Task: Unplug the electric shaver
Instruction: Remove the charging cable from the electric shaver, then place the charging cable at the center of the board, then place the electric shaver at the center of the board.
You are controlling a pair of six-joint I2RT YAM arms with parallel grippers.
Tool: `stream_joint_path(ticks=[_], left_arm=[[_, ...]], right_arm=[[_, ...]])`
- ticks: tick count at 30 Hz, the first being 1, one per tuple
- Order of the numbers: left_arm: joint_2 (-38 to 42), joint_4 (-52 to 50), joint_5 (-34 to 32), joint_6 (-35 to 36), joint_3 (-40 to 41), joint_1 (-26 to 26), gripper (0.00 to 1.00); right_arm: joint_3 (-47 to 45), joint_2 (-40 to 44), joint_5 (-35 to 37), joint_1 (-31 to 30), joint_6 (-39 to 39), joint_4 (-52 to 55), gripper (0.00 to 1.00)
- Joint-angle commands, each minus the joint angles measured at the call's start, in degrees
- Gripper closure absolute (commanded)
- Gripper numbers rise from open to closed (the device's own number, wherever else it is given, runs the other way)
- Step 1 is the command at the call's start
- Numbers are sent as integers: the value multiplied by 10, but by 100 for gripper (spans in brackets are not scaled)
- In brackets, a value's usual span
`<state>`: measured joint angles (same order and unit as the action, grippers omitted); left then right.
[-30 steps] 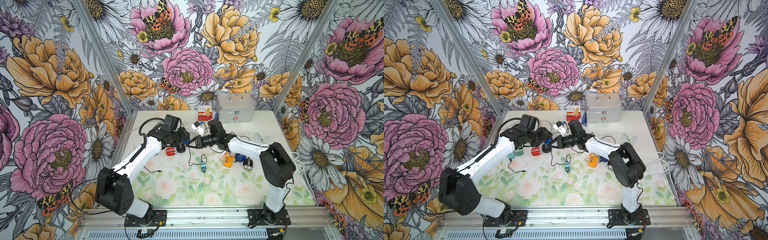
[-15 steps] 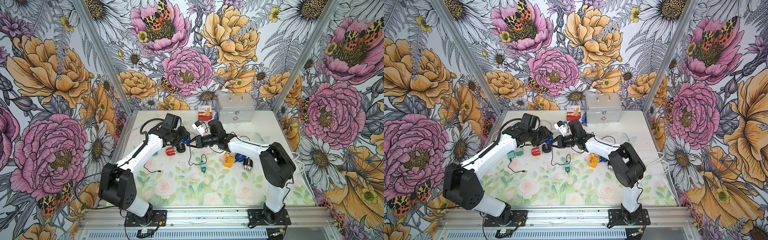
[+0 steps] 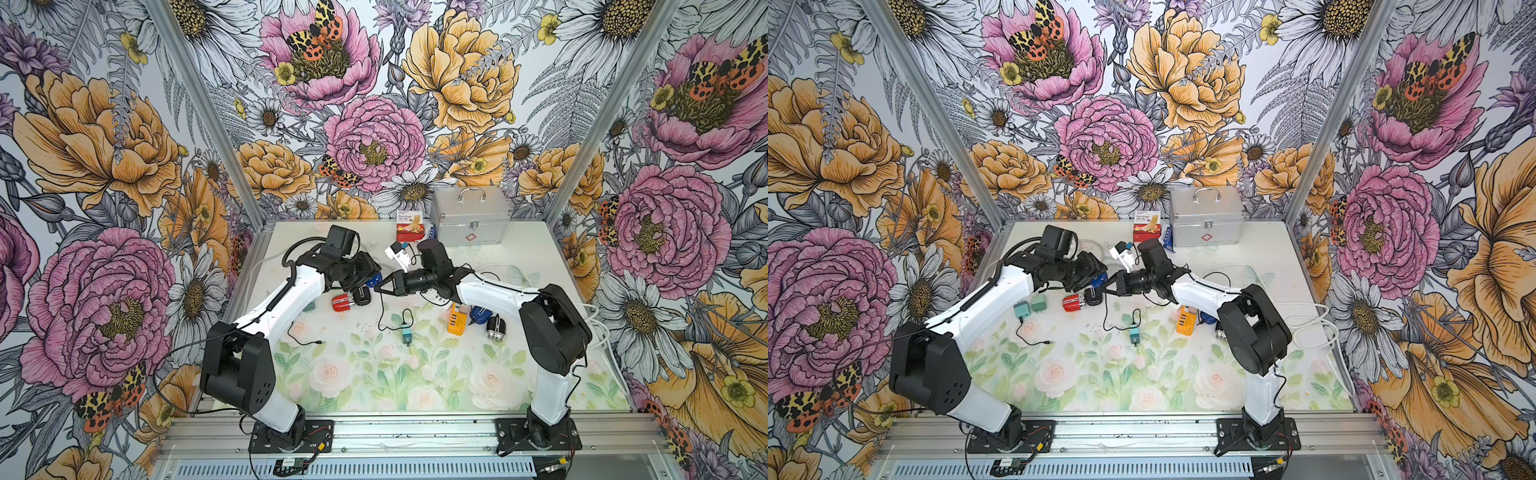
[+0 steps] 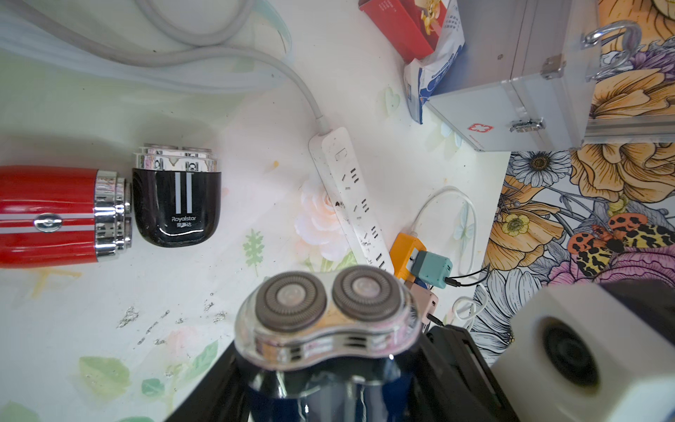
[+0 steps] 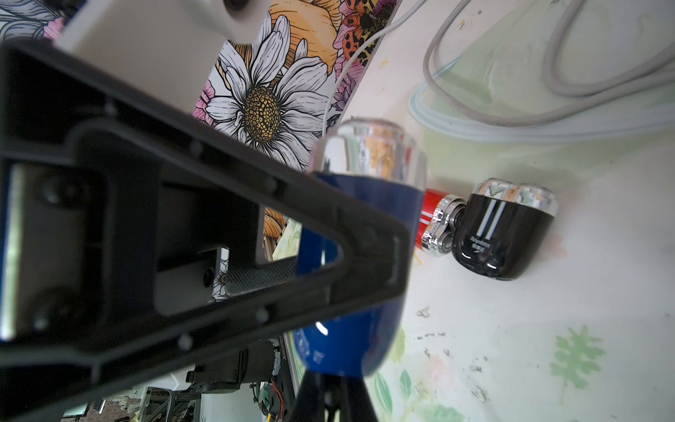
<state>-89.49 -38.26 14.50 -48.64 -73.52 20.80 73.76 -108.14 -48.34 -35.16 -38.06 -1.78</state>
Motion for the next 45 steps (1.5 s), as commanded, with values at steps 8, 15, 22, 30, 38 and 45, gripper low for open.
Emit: stream_joint_path(ticks=[8,15,22,30,38,45], left_arm=[[-50,32,-99,-19,-50,-43,70],[-62,32,-101,-4,-63,-41,70],[-56,28,-121,43,-32,-53,70],[-60,11,-147,92,23,-46,69],[-122,12,-169,137,-5,-68,69],[-200,11,-157,155,-56,-101,69]], right_arm=[[-19,39,-15,3,15,35,99],[-27,49,-2,4,18,34,98],[-43,47,-4,14,30,46,97],[-35,50,91,17,119,144,97],[-38,41,152,12,146,182,96],[-44,43,209,-2,166,208,96]])
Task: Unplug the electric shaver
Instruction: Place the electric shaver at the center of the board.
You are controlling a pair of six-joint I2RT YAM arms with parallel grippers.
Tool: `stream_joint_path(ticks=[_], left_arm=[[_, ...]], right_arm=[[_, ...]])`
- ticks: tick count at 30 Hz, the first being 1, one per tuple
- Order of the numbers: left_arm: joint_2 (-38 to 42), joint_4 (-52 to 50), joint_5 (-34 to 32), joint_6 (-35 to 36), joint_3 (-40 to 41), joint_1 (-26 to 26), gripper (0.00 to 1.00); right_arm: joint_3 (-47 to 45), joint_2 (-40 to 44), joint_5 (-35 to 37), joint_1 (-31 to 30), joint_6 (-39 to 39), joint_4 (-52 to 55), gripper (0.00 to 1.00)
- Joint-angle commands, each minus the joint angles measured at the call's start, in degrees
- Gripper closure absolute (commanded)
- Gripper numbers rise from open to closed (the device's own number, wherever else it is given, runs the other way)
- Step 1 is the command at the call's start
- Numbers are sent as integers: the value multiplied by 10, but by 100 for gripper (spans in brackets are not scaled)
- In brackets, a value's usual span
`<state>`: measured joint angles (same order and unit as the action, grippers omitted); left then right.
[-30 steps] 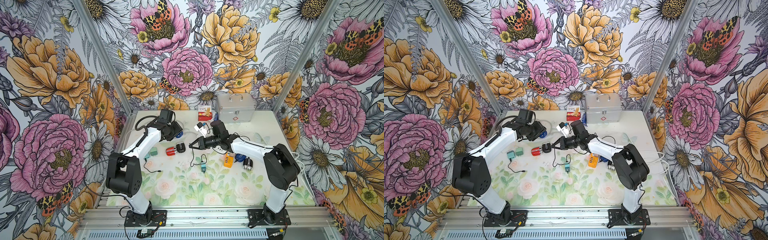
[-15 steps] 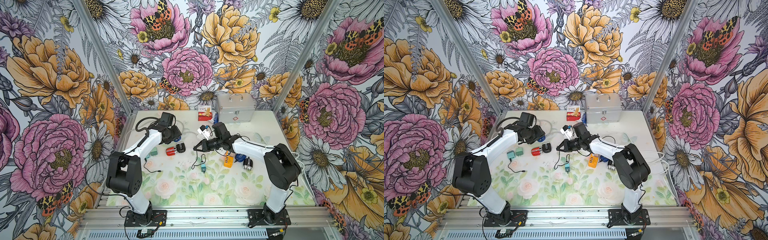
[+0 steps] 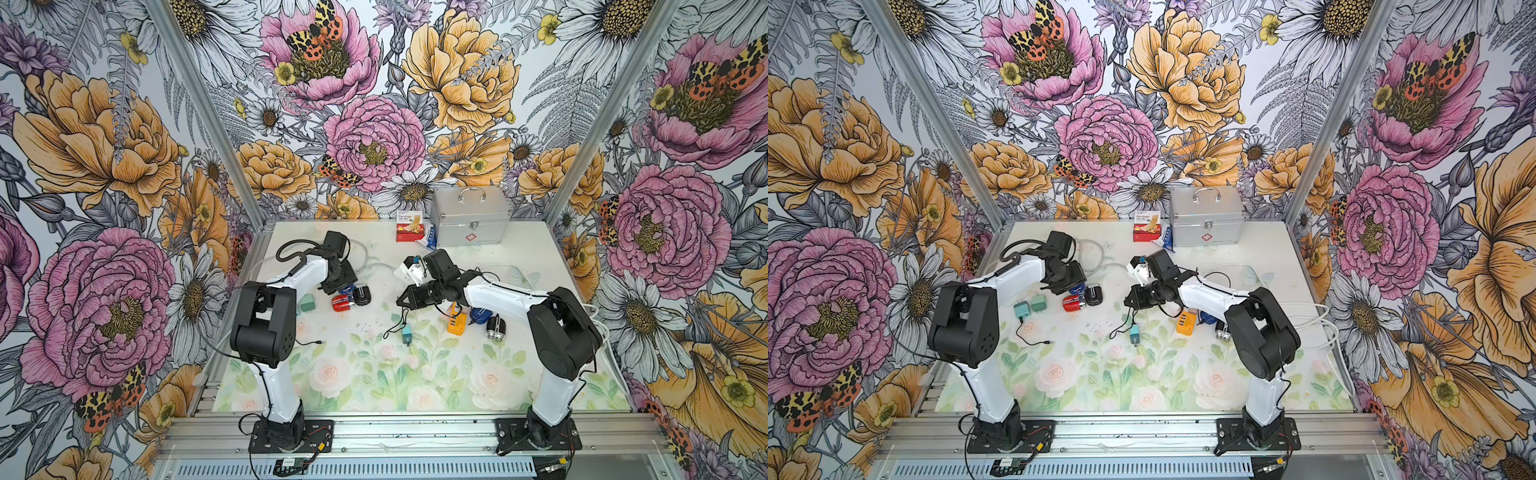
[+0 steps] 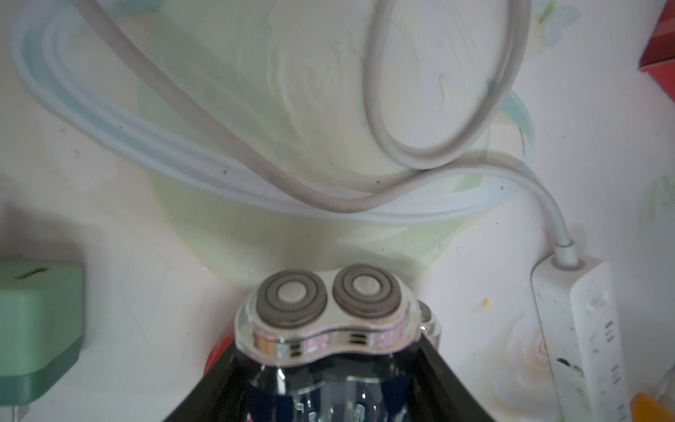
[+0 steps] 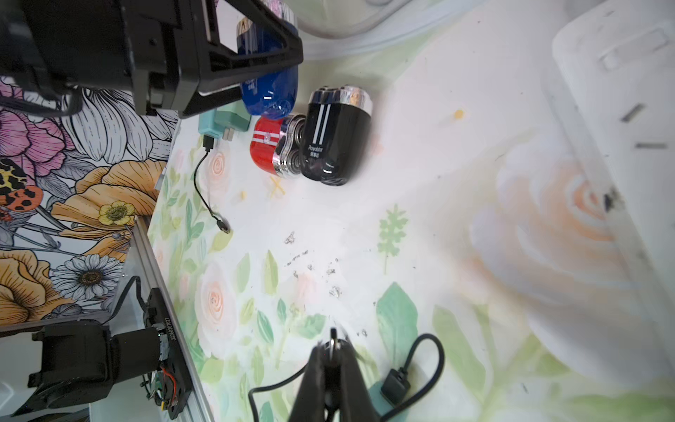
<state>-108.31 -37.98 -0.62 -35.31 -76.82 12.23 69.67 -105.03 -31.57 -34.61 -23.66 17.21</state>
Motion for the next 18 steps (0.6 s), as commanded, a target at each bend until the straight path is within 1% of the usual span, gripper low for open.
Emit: stream_joint_path(ticks=[1,9,18], left_arm=[[-17,8,-6,24,-27,-19,69],[-69,7,5,38,-58,-30,68],[-97,7,7,38,-64,-26,66]], right_arm=[[-5,13,49,-9,23,20,96],[-4,9,85,-17,35,40,95],[4,5,118,-23,45,56,93]])
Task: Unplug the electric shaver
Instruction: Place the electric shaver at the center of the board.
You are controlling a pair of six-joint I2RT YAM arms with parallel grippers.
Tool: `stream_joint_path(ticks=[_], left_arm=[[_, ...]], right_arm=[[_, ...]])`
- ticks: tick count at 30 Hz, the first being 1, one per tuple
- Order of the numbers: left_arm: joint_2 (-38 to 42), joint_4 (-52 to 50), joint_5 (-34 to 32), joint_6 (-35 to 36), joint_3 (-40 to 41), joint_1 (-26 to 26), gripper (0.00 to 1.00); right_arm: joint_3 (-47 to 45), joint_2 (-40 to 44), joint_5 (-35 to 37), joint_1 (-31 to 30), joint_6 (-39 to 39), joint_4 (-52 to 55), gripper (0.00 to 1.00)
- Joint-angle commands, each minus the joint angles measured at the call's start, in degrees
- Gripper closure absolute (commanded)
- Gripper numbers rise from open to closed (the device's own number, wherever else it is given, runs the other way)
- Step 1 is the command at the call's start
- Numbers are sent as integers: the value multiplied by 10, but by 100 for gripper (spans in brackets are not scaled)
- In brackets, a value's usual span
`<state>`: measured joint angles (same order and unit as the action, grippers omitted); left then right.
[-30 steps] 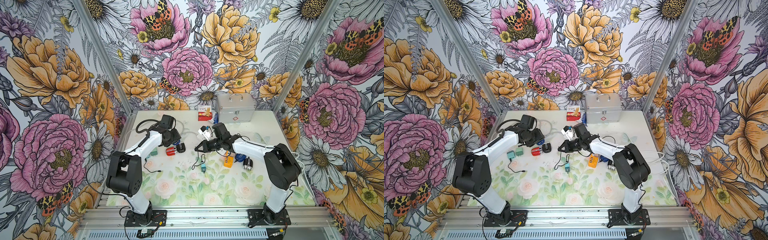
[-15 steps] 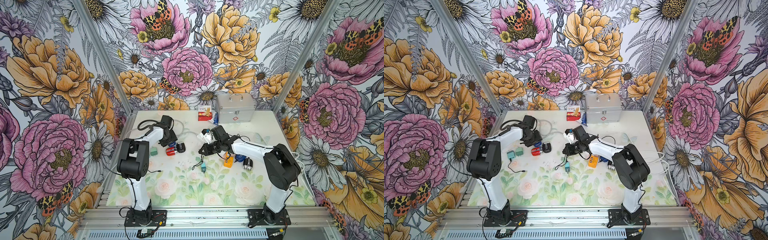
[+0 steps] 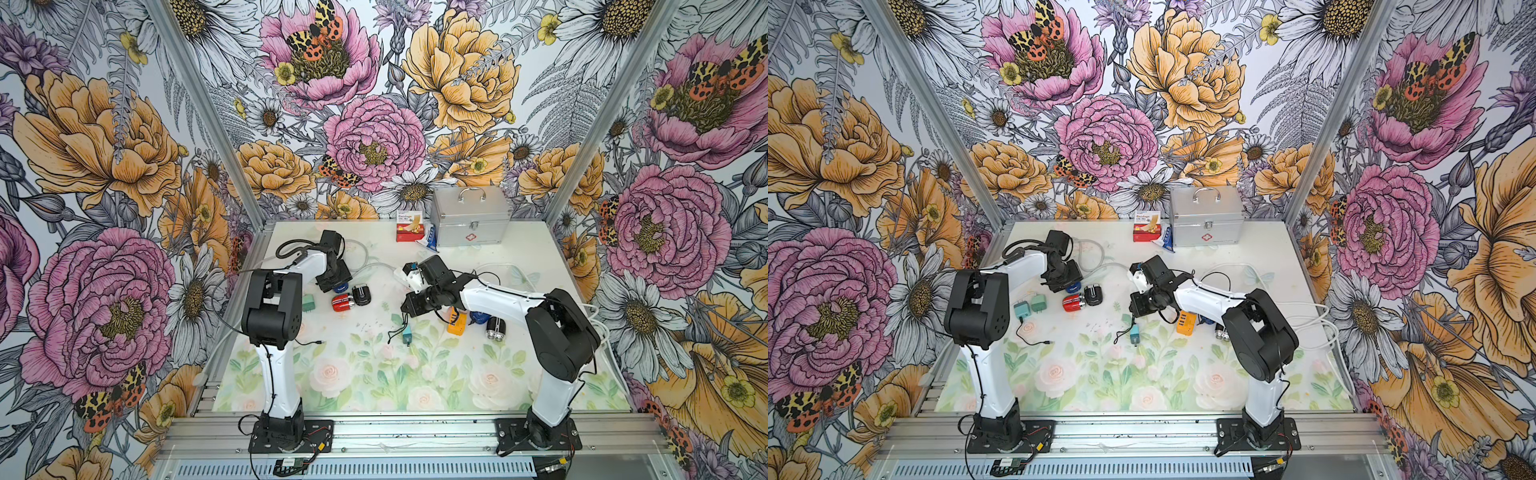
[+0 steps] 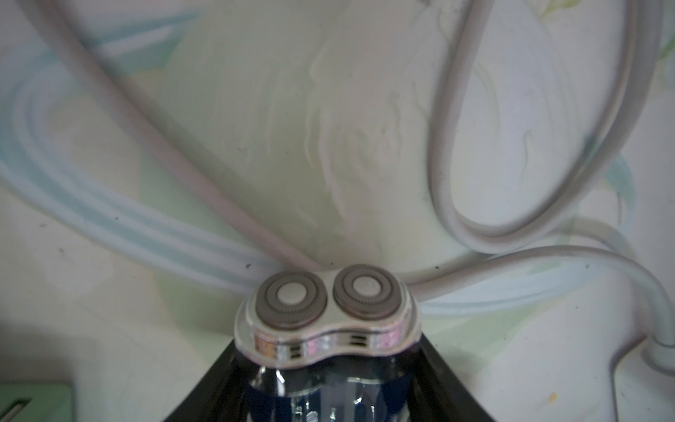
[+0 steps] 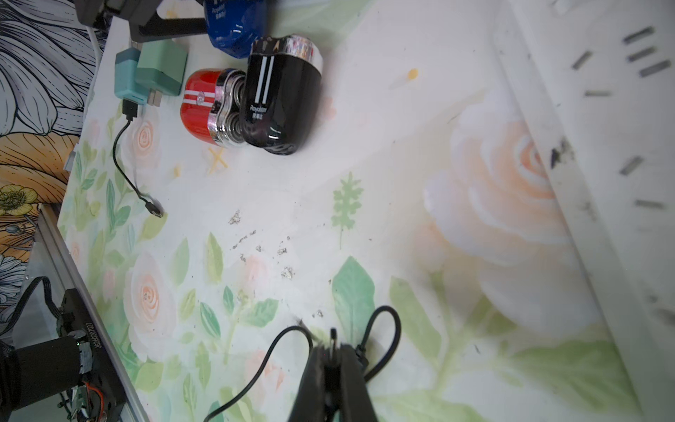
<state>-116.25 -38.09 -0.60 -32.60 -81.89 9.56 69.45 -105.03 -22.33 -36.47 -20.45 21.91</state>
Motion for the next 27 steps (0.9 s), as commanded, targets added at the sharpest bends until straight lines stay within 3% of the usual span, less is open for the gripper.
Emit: stream_joint_path(ticks=[1,12,27], left_arm=[[-19,9,8,10,-16,1,65],[-32,3,10,19,-22,4,52],[37,-1,-24,18,-4,20,18]], right_arm=[[7,4,29,-4,14,12,93],[6,9,57,-10,20,23,89],[1,24,82,-16,27,31,79]])
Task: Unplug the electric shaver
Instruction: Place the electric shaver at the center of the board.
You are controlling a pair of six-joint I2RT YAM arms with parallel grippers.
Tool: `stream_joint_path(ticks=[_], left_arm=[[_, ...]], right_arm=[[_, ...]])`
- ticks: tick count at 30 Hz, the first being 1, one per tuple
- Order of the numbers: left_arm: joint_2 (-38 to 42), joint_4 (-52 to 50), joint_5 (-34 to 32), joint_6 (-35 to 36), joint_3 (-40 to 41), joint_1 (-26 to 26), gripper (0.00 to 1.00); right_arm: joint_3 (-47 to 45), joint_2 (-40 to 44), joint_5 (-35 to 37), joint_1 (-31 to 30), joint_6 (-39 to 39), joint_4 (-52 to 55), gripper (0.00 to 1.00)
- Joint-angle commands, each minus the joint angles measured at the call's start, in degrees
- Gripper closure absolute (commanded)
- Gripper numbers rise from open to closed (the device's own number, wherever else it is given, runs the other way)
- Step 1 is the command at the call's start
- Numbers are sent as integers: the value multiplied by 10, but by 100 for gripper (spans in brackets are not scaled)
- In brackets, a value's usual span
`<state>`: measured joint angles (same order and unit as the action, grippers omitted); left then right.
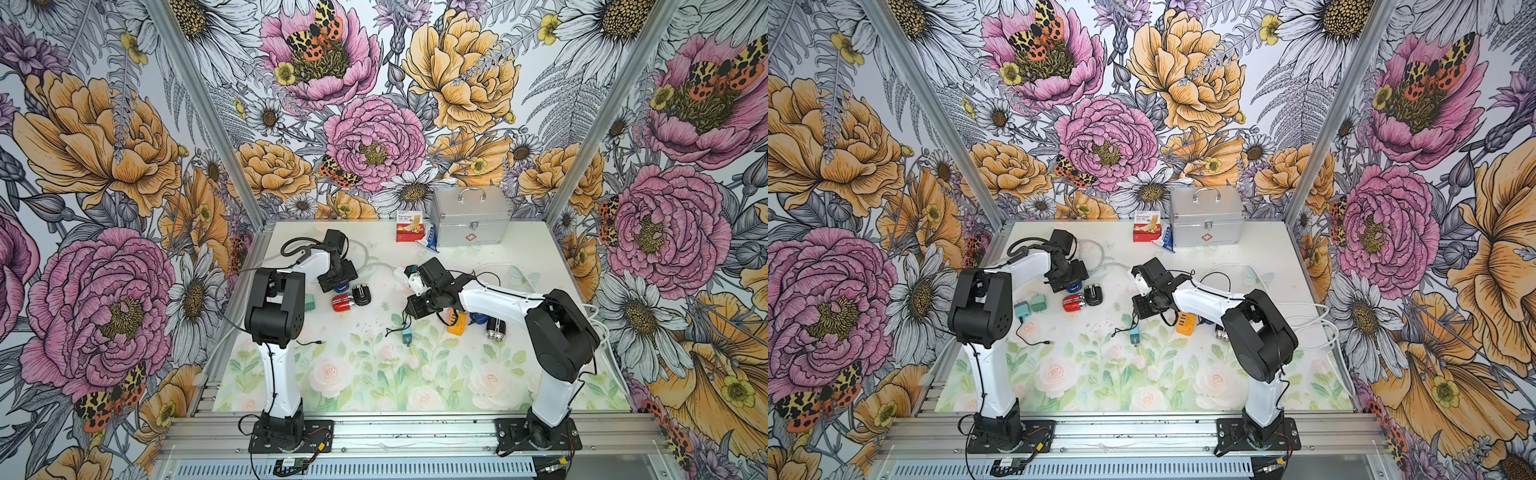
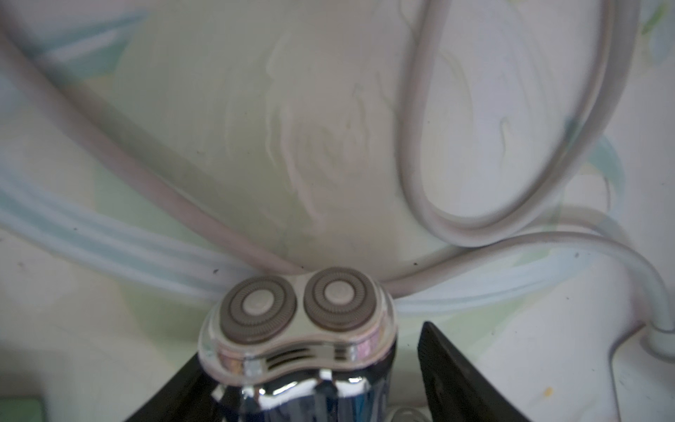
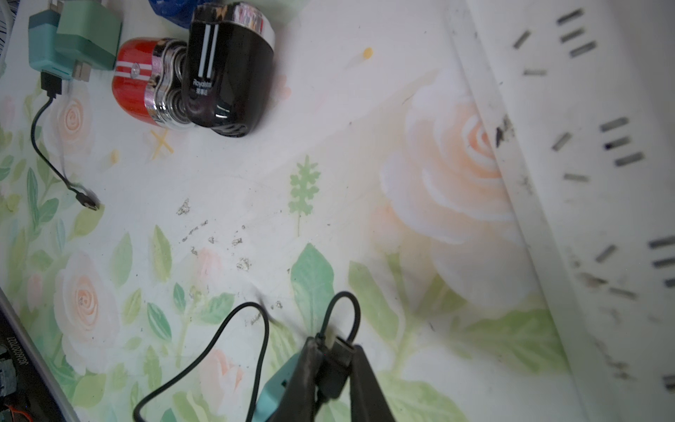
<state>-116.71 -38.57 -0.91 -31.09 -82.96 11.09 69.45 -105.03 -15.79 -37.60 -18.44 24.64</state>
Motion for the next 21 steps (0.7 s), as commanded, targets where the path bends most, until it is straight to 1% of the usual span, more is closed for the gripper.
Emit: stream_joint_path(ticks=[1,6,7,10,11,15,19,21], left_arm=[[53,0,-30,4,8,9,17],[116,-25,-88,4,25,43,14],[139,-30,-101,3,32,53,14],[179,-39,-107,-5,52,88,13],[191,-38,-125,-8,63,100,13],[221,-41,-122,-23,91,161,13],[231,-45,-115,-43,111,232,12],[233,-45,-97,-53,120,261,12]], right_arm=[[0,27,20,-5,8,4,77],[-2,39,31,-5,13,8,69],[-3,41,32,-5,13,8,67],[-5,48,37,-2,15,12,62],[-5,49,38,0,16,13,61],[-9,57,37,7,18,17,57],[-15,74,53,15,21,22,51],[-20,85,62,21,21,22,48]])
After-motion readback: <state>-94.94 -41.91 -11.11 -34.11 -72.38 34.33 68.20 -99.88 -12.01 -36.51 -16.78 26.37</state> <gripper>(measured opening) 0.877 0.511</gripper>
